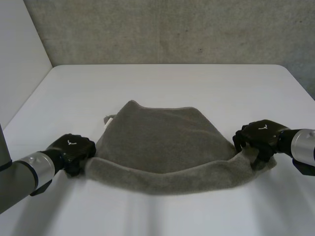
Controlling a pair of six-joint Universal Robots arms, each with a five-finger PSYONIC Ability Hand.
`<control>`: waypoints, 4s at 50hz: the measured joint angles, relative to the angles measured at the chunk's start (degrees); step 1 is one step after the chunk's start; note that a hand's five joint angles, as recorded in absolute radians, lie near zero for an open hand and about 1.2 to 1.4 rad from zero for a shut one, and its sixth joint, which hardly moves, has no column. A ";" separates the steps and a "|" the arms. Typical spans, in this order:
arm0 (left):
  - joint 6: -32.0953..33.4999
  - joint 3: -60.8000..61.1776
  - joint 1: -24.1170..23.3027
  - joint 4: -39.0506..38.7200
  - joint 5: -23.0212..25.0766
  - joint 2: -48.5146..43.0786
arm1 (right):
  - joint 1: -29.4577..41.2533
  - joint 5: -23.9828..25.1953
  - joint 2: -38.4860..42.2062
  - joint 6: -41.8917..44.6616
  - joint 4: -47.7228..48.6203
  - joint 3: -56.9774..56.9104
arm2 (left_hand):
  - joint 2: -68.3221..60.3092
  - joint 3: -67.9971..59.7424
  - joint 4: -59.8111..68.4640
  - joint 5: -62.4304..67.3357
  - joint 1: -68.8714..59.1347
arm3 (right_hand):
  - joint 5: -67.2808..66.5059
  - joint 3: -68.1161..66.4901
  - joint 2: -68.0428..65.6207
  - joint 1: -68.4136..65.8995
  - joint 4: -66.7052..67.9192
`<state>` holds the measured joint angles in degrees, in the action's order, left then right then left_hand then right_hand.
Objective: Fold the towel.
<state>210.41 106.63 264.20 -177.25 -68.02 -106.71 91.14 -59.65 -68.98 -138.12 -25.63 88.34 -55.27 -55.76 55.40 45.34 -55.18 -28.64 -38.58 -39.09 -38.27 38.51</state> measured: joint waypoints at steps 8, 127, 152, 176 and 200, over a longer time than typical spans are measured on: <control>0.01 0.24 -0.08 0.23 0.07 0.31 | -0.12 -0.10 0.49 0.00 0.48 1.17 | -0.06 0.00 0.09 0.08 -0.06 | -0.24 0.18 0.25 -0.09 -0.11; -12.01 -12.33 -2.74 -21.39 5.15 -7.27 | 10.38 -3.03 4.51 -5.57 30.20 -6.20 | -20.93 -20.48 22.04 19.32 -18.03 | -37.18 -37.39 -34.99 -36.48 37.77; -11.08 -0.84 8.41 -20.27 14.48 9.66 | -4.18 6.37 -6.94 -2.98 18.39 -3.09 | -21.47 -21.02 22.04 19.32 -18.03 | -37.19 -37.40 -36.84 -36.50 37.77; -11.08 -9.79 5.19 -19.49 12.06 0.26 | 2.08 4.16 -1.67 -2.86 17.63 -6.34 | -21.64 -21.03 22.04 20.06 -18.03 | -38.02 -37.41 -36.86 -36.50 37.77; -9.52 -1.14 5.66 -19.40 12.33 -3.51 | 2.02 1.77 0.06 -10.66 17.65 -0.70 | 15.65 15.57 -15.43 -15.69 15.74 | 16.53 14.17 15.08 13.83 -14.53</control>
<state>200.89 105.49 269.86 -196.65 -55.69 -110.23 93.16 -57.87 -68.92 -148.79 -7.99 87.64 -39.62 -40.18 39.96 29.65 -39.44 -12.12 -24.41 -24.00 -24.45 23.98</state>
